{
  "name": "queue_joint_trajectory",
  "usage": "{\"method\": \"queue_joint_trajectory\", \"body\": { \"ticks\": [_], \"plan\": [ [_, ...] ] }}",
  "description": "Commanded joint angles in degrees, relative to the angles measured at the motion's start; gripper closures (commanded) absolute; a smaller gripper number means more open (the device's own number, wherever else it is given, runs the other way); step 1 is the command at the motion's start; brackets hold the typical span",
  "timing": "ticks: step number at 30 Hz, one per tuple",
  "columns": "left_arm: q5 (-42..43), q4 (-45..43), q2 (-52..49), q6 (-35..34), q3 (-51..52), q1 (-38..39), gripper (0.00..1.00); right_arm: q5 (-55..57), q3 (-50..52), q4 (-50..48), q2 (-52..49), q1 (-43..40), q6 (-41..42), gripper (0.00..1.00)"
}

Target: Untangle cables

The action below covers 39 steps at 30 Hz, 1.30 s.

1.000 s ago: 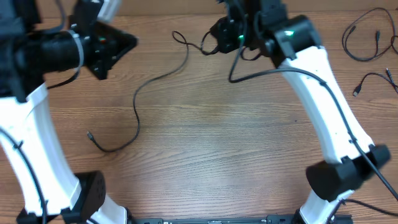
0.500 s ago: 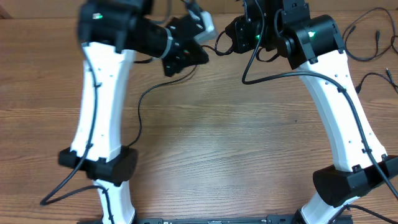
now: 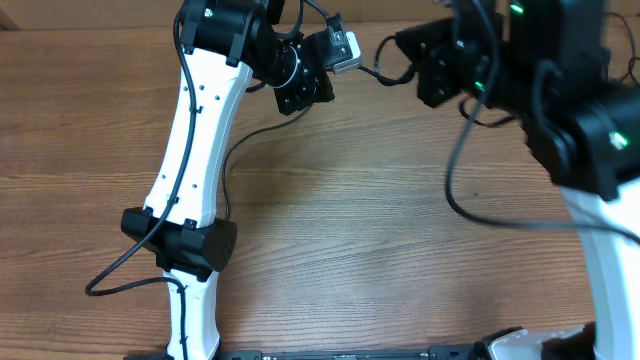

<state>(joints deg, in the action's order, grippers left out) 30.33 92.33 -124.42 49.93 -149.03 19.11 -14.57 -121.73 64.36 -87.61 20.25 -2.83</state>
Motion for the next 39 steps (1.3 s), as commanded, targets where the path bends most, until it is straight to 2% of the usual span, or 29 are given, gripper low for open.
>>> {"method": "queue_joint_trajectory", "body": {
  "ticks": [1,12,17,18,21,25,29,39],
  "plan": [
    [1.16,-0.83,0.42,-0.35,-0.24,0.11,0.86,0.39,-1.05,0.35,0.17,-0.13,-0.46,0.96],
    [1.88,-4.28,2.29,-11.58,-9.84,0.00,0.86,3.43,-1.03,0.92,0.07,-0.15,-0.46,0.96],
    [4.42,-2.80,3.43,-12.26,-12.31,0.00,0.65,3.48,-1.03,0.96,0.07,-0.15,-0.46,0.96],
    [5.46,-2.54,3.39,-12.24,-12.24,0.02,0.59,3.48,-1.03,0.98,0.07,-0.15,-0.46,0.96],
    [7.30,-2.12,2.93,-12.24,-11.17,0.09,0.50,3.48,-1.03,1.11,0.07,-0.13,-0.46,0.96],
    [10.54,-2.14,2.93,-12.22,-9.25,0.09,0.48,3.67,-1.03,1.81,0.07,-0.15,-0.48,0.96],
    [11.76,-2.19,2.93,-12.22,-8.57,0.11,0.52,4.52,-1.03,2.49,0.07,-0.13,-0.48,0.96],
    [13.68,-2.32,2.80,-11.19,-8.57,2.01,0.54,4.50,-1.03,2.69,0.07,-0.13,-0.48,0.96]
  ]
}}
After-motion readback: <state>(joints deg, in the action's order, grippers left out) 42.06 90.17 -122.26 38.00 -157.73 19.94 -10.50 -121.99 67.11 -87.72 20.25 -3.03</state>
